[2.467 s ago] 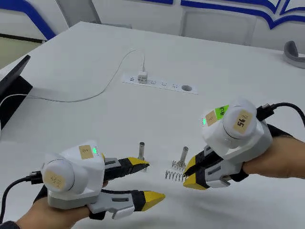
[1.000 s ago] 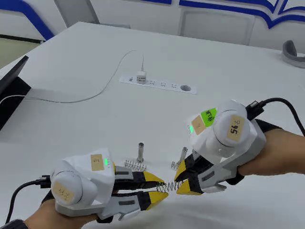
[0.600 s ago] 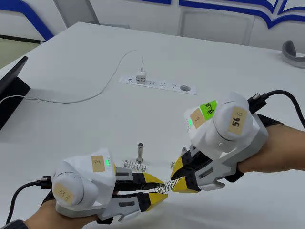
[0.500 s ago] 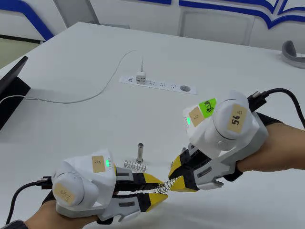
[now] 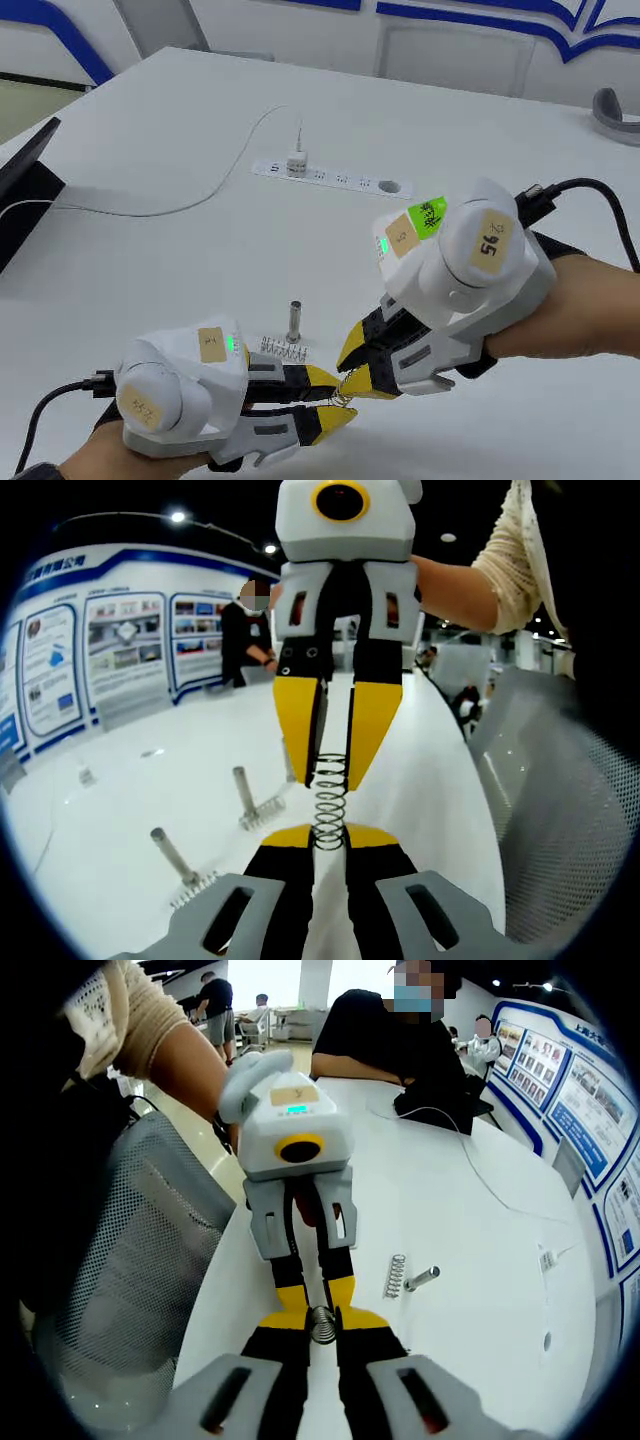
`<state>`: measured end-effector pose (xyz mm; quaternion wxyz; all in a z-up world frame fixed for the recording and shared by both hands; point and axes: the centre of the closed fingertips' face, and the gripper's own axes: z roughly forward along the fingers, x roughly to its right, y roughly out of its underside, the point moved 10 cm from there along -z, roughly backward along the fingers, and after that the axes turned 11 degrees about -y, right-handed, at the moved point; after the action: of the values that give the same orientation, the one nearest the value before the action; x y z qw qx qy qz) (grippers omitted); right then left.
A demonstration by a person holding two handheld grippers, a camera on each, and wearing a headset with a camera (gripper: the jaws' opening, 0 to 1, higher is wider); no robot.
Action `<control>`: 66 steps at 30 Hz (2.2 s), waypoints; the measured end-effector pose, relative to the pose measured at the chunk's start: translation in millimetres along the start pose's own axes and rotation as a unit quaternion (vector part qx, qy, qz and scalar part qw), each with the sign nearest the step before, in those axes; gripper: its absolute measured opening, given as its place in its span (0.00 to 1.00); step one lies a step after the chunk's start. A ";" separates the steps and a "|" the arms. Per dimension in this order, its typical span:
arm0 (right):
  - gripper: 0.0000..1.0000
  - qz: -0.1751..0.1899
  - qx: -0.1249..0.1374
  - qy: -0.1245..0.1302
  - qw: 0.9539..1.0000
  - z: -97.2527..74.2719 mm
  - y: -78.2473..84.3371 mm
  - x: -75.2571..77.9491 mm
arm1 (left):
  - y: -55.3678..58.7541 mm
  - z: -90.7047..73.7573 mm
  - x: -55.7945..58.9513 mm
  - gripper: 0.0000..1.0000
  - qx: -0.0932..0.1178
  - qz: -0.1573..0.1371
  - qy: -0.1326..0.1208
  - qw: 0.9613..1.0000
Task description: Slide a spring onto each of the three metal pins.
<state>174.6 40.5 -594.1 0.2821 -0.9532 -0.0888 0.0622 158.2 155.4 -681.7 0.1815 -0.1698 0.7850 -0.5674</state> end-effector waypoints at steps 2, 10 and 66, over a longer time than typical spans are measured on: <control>0.11 0.002 0.001 0.000 1.000 -0.2 0.6 0.1 | 0.8 0.2 0.2 0.11 0.001 -0.002 0.000 1.000; 0.15 0.011 -0.003 0.002 1.000 -1.5 4.8 -0.3 | 0.9 -0.3 -0.9 0.11 0.003 -0.004 -0.003 1.000; 0.12 0.077 -0.028 0.059 0.995 -40.1 36.9 11.6 | 18.1 -39.2 -34.0 0.41 -0.002 -0.051 -0.104 0.993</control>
<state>197.6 -8.7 -581.8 0.2546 -0.9667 -0.0001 0.0250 168.2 209.3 -684.4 0.2328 -0.2680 0.7531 -0.5538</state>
